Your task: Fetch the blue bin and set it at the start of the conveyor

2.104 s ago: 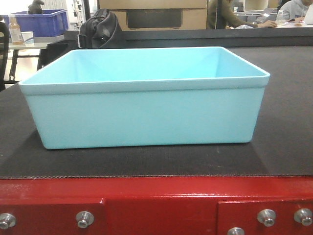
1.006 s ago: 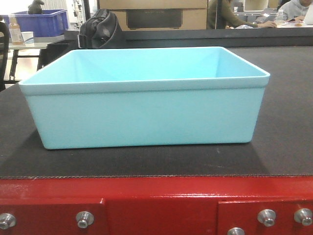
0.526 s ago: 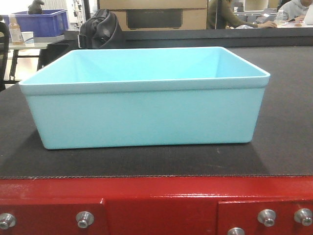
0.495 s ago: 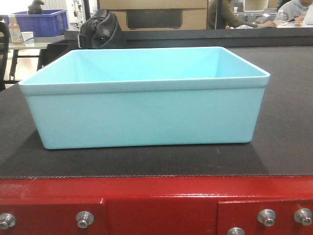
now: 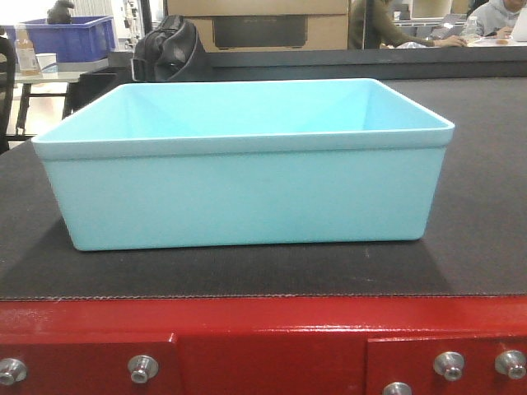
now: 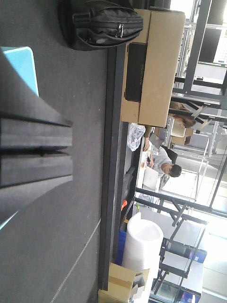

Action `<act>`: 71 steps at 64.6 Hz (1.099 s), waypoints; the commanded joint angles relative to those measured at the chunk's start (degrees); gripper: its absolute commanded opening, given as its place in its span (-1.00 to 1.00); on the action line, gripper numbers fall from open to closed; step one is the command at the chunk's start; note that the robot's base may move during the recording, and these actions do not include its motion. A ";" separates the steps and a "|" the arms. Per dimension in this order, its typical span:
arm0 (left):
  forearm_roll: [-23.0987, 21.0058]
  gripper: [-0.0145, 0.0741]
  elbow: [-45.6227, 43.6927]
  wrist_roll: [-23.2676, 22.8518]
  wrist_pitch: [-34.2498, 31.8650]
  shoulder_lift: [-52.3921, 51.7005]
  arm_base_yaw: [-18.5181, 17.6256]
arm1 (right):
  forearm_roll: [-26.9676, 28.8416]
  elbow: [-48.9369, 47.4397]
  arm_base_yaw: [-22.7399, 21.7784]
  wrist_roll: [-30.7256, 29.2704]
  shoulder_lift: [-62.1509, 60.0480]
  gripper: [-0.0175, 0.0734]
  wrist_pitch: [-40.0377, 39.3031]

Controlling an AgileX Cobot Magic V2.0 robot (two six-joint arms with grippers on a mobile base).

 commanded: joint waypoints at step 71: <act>5.93 -0.92 39.46 3.45 -7.00 -32.53 29.59 | 0.12 0.00 -0.34 0.09 -0.24 -0.97 -1.33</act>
